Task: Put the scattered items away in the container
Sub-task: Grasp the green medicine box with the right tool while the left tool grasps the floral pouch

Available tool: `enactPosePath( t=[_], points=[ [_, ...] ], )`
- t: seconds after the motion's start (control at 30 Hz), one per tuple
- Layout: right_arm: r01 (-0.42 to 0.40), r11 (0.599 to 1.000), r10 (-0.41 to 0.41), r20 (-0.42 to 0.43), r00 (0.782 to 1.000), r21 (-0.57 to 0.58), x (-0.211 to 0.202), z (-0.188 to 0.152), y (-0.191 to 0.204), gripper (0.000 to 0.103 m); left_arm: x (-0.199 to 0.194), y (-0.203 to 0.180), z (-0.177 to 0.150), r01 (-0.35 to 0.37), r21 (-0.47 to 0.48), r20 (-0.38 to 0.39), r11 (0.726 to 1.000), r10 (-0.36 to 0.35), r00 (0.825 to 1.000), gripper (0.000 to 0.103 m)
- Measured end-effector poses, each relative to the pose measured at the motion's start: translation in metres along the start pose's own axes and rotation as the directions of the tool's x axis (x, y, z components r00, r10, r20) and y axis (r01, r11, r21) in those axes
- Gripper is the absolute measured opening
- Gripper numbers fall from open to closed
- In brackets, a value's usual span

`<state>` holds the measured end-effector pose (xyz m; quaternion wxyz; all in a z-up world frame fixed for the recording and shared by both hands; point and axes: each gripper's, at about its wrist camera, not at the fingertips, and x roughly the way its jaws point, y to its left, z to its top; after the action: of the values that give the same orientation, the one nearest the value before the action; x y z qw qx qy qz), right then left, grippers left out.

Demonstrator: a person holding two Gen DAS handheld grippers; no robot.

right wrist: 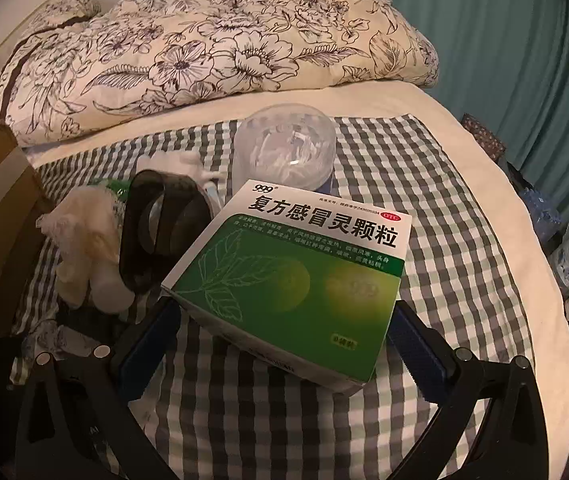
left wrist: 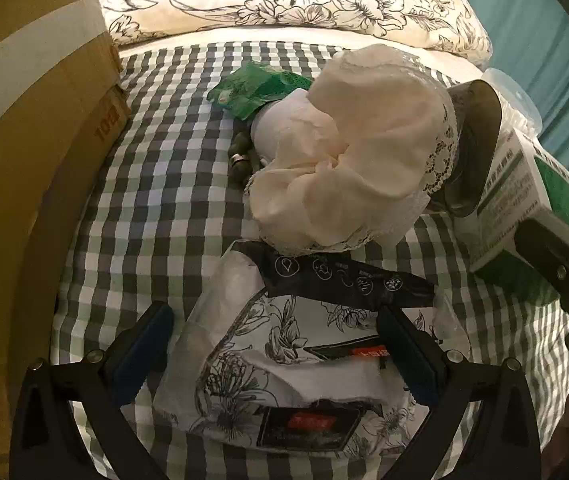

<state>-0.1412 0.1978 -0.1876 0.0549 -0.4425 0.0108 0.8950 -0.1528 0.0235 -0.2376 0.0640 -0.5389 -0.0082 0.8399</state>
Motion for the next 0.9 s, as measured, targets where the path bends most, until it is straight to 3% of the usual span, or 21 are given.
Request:
enactPosePath(
  t=[0.2,0.5,0.83,0.9],
  points=[
    [0.032,0.999,-0.032,0.020,0.999,-0.008,0.005,0.002,0.003,0.103,0.001,-0.004,0.003,0.000,0.013,0.008,1.000,0.000,1.000,0.103],
    [0.110,0.992,-0.110,-0.007,0.994,0.062,0.016,0.000,0.001,0.103,-0.005,-0.017,0.005,-0.001,0.054,0.021,0.999,0.000,1.000,0.086],
    [0.090,0.989,-0.091,0.000,0.996,0.114,0.015,0.001,-0.011,0.103,-0.015,-0.017,0.005,0.013,0.069,0.036,0.998,-0.016,0.999,0.045],
    [0.091,0.990,-0.092,0.003,0.996,0.108,0.013,0.001,-0.011,0.099,-0.018,-0.019,0.003,0.016,0.075,0.039,0.997,-0.019,0.999,0.042]
  ],
)
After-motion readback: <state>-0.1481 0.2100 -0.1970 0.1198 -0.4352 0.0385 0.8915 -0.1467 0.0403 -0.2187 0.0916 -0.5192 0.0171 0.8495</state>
